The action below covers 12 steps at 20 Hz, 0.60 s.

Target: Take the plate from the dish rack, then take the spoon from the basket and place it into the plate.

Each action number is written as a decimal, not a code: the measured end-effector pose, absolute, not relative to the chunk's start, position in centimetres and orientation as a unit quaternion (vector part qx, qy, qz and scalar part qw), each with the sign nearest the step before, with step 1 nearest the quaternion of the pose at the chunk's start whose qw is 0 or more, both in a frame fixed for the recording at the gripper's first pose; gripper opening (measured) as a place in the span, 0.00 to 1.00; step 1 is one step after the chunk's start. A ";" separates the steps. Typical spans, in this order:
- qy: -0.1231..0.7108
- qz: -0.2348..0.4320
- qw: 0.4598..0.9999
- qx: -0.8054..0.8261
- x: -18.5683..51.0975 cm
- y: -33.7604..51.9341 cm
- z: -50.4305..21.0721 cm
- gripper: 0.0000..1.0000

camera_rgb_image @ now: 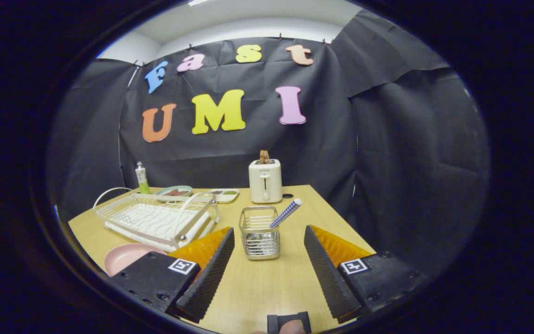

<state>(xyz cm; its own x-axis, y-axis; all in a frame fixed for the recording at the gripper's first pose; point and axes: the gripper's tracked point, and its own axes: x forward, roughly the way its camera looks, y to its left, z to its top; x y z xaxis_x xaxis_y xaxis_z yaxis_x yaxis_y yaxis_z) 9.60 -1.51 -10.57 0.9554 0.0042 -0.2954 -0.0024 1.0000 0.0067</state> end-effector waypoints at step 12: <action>0.182 0.053 0.979 0.072 18.0 -1.7 -12.8 0.74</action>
<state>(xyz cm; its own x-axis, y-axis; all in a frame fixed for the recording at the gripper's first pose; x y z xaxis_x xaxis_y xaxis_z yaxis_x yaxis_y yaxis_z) 18.01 -1.73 -12.82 0.9284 0.1305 -0.3480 -0.0781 0.9839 0.1606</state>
